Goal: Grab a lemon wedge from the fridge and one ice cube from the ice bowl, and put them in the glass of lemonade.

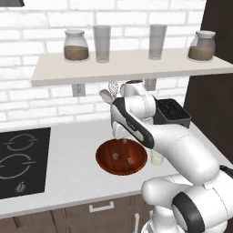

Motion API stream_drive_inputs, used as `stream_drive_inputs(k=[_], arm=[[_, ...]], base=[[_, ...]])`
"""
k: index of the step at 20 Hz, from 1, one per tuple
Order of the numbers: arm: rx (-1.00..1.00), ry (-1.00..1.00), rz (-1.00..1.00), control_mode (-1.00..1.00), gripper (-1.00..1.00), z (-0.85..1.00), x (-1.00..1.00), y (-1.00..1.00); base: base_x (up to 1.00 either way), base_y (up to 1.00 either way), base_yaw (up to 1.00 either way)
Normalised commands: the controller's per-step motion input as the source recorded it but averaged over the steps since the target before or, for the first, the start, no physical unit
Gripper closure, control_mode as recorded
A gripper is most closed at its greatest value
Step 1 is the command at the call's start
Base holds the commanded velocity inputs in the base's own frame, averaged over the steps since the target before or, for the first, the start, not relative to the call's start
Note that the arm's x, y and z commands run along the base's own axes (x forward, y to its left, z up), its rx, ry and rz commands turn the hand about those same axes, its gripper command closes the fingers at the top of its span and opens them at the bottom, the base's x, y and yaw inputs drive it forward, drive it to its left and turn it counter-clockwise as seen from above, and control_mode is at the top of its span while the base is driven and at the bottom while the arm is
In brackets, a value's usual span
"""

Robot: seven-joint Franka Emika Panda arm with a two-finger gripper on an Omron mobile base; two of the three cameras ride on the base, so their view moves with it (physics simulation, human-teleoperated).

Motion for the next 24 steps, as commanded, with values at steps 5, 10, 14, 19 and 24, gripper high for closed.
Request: stream_drive_inputs(k=[5, 10, 14, 19, 24], arm=[[0.0, -0.02, 0.0, -1.0, -1.0, -0.56, 0.12, 0.01], [0.0, -0.06, 0.0, -1.0, -1.0, -0.57, 0.0, 0.0], [-0.03, 0.02, 0.0, -1.0, -1.0, -0.49, 0.0, 0.03], [-0.04, 0.03, 0.0, -1.0, -1.0, -0.45, 0.0, 0.04], [-0.04, 0.04, 0.0, -1.0, -1.0, -0.39, 0.01, 0.08]], base=[[0.0, 0.0, 0.0], [0.0, 0.0, 0.0], [0.0, 0.0, 0.0], [0.0, 0.0, 0.0], [0.0, 0.0, 0.0]])
